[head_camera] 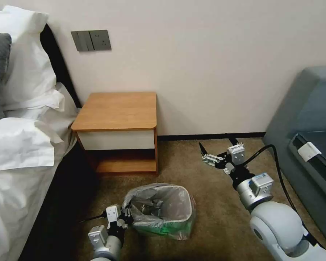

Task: Pick up the garbage bag from the table and place it over the trash can.

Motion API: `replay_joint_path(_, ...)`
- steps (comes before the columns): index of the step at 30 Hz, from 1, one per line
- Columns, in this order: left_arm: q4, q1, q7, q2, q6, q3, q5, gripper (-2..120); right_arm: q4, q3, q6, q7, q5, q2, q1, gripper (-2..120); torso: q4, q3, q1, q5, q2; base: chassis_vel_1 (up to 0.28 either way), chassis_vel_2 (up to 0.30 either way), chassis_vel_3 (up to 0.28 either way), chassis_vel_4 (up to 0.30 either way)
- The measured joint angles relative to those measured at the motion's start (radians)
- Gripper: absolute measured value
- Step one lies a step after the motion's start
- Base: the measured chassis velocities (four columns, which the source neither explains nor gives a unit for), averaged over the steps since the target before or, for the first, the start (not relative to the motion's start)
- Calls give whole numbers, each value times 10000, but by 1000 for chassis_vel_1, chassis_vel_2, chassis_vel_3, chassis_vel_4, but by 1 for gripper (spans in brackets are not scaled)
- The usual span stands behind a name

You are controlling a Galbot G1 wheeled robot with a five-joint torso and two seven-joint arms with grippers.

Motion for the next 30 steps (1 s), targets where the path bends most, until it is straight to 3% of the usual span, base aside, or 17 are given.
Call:
replay_joint_path(22,-273,-62,172,168,136,-117,443,97,191,79,-52,81,72,18,-87,100,0,1,1,-3,0,0,0,0,0)
replay_joint_path(30,-624,26,190,188,115,-312,814,100,414,98,-54,132,75,64,-295,100,0,1,1,-2,0,0,0,0,0)
